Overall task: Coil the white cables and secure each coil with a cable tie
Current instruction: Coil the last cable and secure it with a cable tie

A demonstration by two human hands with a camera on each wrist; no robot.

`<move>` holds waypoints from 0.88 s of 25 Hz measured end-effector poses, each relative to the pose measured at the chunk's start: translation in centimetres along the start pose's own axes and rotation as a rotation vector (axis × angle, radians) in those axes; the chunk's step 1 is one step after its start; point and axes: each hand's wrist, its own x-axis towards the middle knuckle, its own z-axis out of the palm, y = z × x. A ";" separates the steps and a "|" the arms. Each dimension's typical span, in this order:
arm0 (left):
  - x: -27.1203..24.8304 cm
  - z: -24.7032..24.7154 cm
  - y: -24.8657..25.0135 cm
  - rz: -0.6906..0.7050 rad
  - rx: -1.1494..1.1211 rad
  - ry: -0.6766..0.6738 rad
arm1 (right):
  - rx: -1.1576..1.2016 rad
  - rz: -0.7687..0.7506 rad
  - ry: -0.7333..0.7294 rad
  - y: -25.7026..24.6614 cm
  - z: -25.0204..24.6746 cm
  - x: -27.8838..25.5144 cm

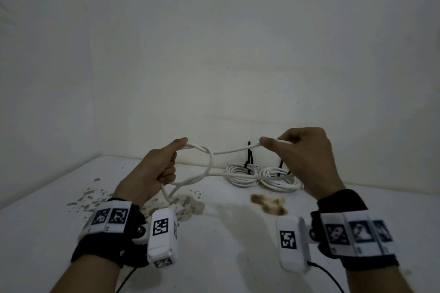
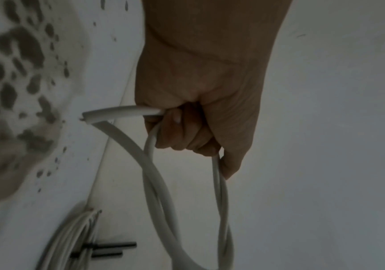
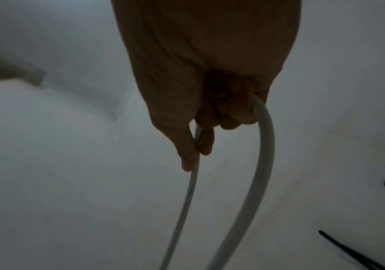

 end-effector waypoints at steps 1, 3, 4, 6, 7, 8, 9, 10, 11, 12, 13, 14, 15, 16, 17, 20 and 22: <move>0.0 -0.5 0.0 -0.002 0.008 0.022 | -0.114 -0.072 0.023 -0.3 0.3 -0.2; 0.0 -1.4 0.2 0.006 0.027 0.047 | -0.248 -0.112 0.039 -0.4 1.2 -0.5; -0.1 -1.8 0.5 0.020 0.041 0.061 | -0.310 -0.105 0.039 -0.3 1.6 -0.8; -0.1 -2.6 1.4 0.055 0.048 0.093 | -0.228 -0.011 -0.035 -0.4 2.0 -0.8; 0.0 -3.0 1.7 0.054 0.025 0.097 | 0.018 0.109 -0.107 -0.6 1.7 -0.7; 0.2 -3.3 1.8 0.040 -0.020 0.092 | 0.360 0.254 -0.226 -0.9 1.4 -0.7; 0.3 -3.6 1.7 0.020 -0.076 0.082 | 0.687 0.379 -0.356 -1.3 1.0 -0.7; 0.4 -3.7 1.6 0.001 -0.126 0.069 | 0.890 0.453 -0.440 -1.5 0.6 -0.7; 0.6 -3.8 1.3 -0.010 -0.160 0.056 | 0.941 0.472 -0.461 -1.5 0.5 -0.7; 0.8 -3.9 1.1 -0.015 -0.175 0.056 | 0.905 0.450 -0.432 -1.3 0.7 -0.9; 1.0 -4.1 0.8 -0.016 -0.171 0.072 | 0.764 0.367 -0.361 -0.9 1.0 -0.9; 1.2 -4.4 0.6 -0.015 -0.153 0.097 | 0.541 0.238 -0.274 -0.4 1.3 -1.0; 1.4 -4.7 0.5 -0.011 -0.140 0.118 | 0.298 0.097 -0.184 -0.2 1.5 -1.2; 1.5 -5.0 0.3 -0.006 -0.152 0.131 | 0.092 -0.018 -0.134 -0.2 1.7 -1.3; 1.7 -5.2 0.2 -0.001 -0.202 0.130 | -0.032 -0.082 -0.148 -0.1 1.9 -1.3; 2.1 -5.6 0.4 -0.026 -0.490 0.062 | -0.163 -0.179 -0.407 -1.1 2.6 -1.8; 2.1 -6.0 0.7 -0.047 -0.620 -0.001 | -0.319 -0.242 -0.511 -2.1 2.4 -2.3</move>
